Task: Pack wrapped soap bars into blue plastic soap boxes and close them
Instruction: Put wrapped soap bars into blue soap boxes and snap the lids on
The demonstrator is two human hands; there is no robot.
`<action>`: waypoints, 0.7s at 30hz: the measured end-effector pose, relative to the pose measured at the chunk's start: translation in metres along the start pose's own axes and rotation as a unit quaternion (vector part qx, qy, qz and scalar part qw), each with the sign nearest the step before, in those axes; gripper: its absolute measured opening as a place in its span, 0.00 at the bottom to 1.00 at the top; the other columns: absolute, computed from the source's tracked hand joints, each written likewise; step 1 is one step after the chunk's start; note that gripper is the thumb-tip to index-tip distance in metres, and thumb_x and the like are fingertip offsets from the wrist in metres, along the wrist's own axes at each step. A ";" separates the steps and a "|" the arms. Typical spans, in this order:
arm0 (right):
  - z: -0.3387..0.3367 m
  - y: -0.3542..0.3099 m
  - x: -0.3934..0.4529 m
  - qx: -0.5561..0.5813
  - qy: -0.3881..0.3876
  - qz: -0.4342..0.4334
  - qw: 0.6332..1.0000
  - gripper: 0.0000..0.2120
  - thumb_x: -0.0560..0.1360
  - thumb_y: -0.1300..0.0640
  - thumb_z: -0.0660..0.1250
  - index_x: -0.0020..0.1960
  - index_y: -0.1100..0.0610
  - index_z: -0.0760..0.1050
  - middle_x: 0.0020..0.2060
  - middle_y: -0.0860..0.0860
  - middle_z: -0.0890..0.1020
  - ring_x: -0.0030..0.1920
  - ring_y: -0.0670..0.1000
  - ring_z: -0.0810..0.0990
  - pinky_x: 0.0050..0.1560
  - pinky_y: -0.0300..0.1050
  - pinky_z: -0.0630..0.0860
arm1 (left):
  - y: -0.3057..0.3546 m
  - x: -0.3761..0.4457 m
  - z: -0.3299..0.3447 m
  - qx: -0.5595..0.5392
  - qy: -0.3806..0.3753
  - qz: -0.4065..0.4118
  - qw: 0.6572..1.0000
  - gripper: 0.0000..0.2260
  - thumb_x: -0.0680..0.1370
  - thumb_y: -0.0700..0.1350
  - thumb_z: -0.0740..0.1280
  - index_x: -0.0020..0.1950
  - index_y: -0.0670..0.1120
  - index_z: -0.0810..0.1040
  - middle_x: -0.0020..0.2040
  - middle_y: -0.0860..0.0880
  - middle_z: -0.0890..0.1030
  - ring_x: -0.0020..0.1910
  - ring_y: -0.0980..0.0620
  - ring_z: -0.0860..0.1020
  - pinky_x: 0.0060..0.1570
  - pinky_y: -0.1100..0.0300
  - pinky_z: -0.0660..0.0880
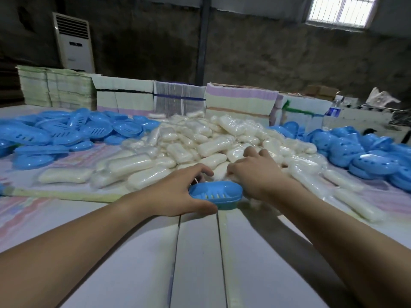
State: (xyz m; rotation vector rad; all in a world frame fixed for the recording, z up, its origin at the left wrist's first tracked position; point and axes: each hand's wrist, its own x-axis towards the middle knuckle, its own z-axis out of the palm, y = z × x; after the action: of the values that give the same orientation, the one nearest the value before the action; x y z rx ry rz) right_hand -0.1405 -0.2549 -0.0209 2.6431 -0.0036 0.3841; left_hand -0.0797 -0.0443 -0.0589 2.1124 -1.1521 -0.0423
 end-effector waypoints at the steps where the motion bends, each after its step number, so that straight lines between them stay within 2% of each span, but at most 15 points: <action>1: 0.001 0.000 0.000 -0.008 0.007 -0.011 1.000 0.17 0.72 0.54 0.67 0.60 0.45 0.73 0.55 0.44 0.80 0.61 0.54 0.67 0.55 0.54 0.64 | 0.000 0.000 0.000 -0.003 -0.002 -0.001 1.000 0.31 0.65 0.64 0.77 0.64 0.65 0.70 0.53 0.59 0.76 0.51 0.62 0.76 0.48 0.70 0.75; 4: 0.008 0.006 -0.003 0.050 0.027 0.022 0.998 0.19 0.70 0.53 0.66 0.60 0.45 0.70 0.54 0.43 0.80 0.59 0.54 0.67 0.56 0.54 0.64 | 0.000 0.001 0.000 -0.014 -0.004 -0.004 1.000 0.33 0.60 0.69 0.74 0.63 0.67 0.69 0.52 0.60 0.75 0.51 0.65 0.75 0.46 0.73 0.74; 8: 0.013 0.017 -0.009 0.116 0.072 0.058 0.989 0.26 0.71 0.47 0.62 0.68 0.46 0.62 0.54 0.47 0.82 0.59 0.55 0.68 0.57 0.54 0.63 | -0.002 0.002 0.001 -0.028 -0.002 -0.006 1.000 0.33 0.60 0.69 0.74 0.62 0.67 0.68 0.52 0.60 0.75 0.51 0.67 0.74 0.45 0.75 0.71; 11: 0.008 0.019 -0.013 0.168 0.148 0.076 0.972 0.26 0.74 0.49 0.63 0.70 0.44 0.63 0.52 0.48 0.82 0.57 0.54 0.70 0.55 0.53 0.65 | -0.001 0.001 0.000 -0.026 -0.005 -0.011 1.000 0.33 0.59 0.69 0.74 0.62 0.68 0.68 0.53 0.60 0.75 0.51 0.67 0.75 0.44 0.76 0.71; 13: 0.000 0.020 -0.016 0.284 0.228 0.115 0.924 0.23 0.74 0.51 0.65 0.68 0.43 0.69 0.46 0.50 0.81 0.53 0.53 0.72 0.50 0.50 0.68 | 0.000 0.000 0.001 -0.030 0.000 -0.012 0.999 0.34 0.59 0.69 0.74 0.63 0.67 0.68 0.53 0.60 0.75 0.51 0.67 0.74 0.45 0.76 0.70; 16: -0.013 0.018 -0.022 0.478 0.299 0.172 0.808 0.14 0.73 0.52 0.68 0.56 0.40 0.76 0.38 0.50 0.78 0.42 0.47 0.74 0.41 0.42 0.70 | 0.000 0.000 0.003 -0.029 0.010 -0.014 0.999 0.36 0.58 0.69 0.74 0.63 0.67 0.66 0.53 0.59 0.75 0.51 0.66 0.73 0.46 0.75 0.71; 19: -0.021 0.007 -0.025 0.612 0.266 0.209 0.715 0.08 0.71 0.51 0.71 0.48 0.41 0.79 0.40 0.49 0.81 0.41 0.43 0.78 0.42 0.37 0.74 | 0.000 0.001 0.005 -0.029 0.021 -0.026 0.999 0.37 0.57 0.68 0.76 0.63 0.68 0.65 0.52 0.59 0.76 0.50 0.65 0.75 0.46 0.70 0.73; 21: -0.020 -0.002 -0.024 0.664 0.213 0.234 0.678 0.08 0.71 0.51 0.73 0.49 0.44 0.80 0.41 0.47 0.82 0.44 0.40 0.80 0.42 0.37 0.75 | -0.001 0.002 0.006 -0.030 0.029 -0.030 0.999 0.38 0.57 0.68 0.77 0.64 0.68 0.65 0.51 0.59 0.76 0.50 0.65 0.75 0.47 0.67 0.74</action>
State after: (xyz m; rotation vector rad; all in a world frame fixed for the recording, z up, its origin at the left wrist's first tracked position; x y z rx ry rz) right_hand -0.1690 -0.2460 -0.0114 3.8193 -0.4101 1.7467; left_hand -0.0797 -0.0490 -0.0637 2.0811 -1.0422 -0.0431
